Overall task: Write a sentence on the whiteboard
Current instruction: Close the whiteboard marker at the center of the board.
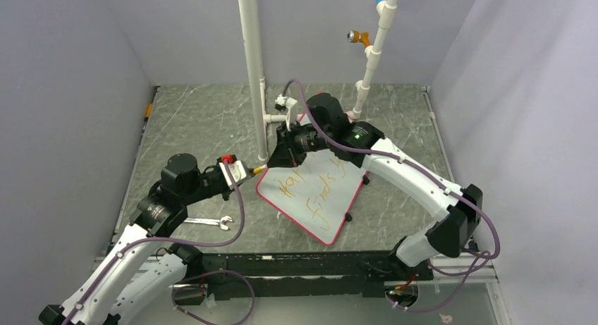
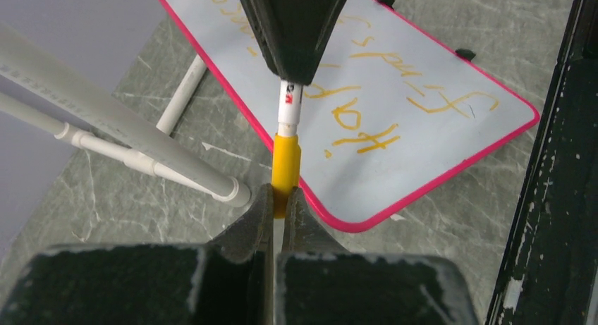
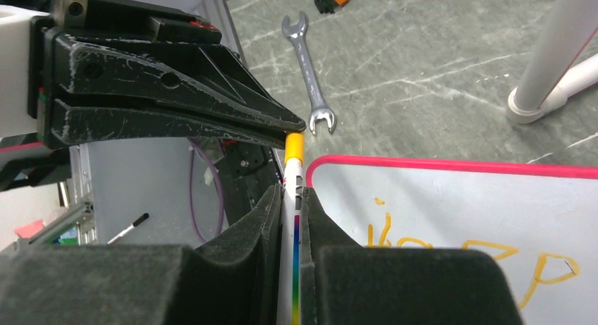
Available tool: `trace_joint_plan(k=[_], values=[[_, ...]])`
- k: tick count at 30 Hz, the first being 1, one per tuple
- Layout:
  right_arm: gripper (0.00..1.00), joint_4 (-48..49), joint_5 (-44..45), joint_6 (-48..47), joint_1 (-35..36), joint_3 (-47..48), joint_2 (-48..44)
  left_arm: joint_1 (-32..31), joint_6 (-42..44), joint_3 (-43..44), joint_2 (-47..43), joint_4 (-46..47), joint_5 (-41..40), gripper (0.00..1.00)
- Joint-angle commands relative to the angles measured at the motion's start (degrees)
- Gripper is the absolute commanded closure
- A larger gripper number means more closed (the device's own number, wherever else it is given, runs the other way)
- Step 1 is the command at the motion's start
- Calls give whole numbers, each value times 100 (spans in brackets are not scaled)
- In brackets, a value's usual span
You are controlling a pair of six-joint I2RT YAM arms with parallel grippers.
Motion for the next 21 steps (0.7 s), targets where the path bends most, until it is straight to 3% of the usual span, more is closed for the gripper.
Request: trace_joint_plan(k=[1, 10, 21], values=[[100, -225, 137, -397, 390, 514, 372, -64, -52, 239, 39, 511, 444, 100], [100, -469, 124, -644, 678, 905, 846, -64, -78, 227, 10, 565, 449, 100], [100, 276, -42, 530, 698, 680, 944, -69, -114, 145, -157, 846, 343, 100]])
